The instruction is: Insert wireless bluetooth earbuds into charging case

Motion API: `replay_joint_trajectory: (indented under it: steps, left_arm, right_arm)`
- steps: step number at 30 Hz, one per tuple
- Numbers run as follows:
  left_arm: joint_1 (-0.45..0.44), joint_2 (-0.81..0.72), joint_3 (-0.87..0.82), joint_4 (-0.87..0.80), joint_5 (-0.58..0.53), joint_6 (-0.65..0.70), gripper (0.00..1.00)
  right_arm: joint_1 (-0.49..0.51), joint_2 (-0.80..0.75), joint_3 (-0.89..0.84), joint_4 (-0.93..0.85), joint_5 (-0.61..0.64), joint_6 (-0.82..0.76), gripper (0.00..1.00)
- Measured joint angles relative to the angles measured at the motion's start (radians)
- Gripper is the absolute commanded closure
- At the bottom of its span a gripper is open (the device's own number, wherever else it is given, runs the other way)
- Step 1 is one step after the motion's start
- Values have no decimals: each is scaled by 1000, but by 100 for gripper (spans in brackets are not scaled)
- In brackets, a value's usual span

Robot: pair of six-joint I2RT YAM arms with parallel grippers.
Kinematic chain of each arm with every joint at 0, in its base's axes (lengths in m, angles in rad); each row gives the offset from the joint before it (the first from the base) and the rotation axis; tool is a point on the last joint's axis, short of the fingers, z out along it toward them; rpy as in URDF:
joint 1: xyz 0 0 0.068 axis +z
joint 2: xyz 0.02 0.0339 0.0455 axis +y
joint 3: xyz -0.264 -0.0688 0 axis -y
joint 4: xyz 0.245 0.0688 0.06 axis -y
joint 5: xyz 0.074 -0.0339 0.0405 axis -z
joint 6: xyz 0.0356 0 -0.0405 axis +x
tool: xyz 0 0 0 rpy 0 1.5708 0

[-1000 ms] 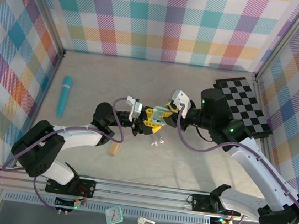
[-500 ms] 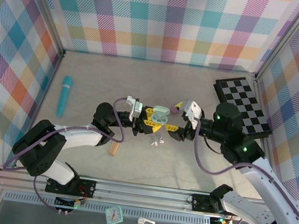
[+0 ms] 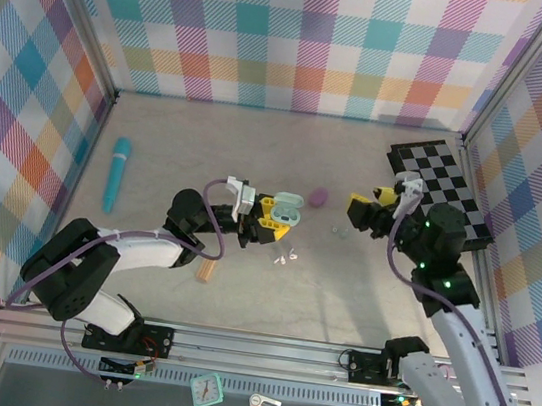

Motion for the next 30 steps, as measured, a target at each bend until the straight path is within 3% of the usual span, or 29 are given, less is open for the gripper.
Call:
replay_joint_trajectory:
  steps: [5,9,24,30]
  left_arm:
    - [0,-17,-5,1,0,0,68]
    - [0,-20,-9,1,0,0,68]
    - [4,-20,-11,2,1,0,68]
    - [4,-26,-11,2,1,0,68]
  right_arm:
    - [-58,191,-4,-34,71,250,38]
    - [-62,356,-6,-56,68,351,39]
    - [-74,917,254,-142,8,204,37]
    - [-78,1003,272,-144,-17,190,37]
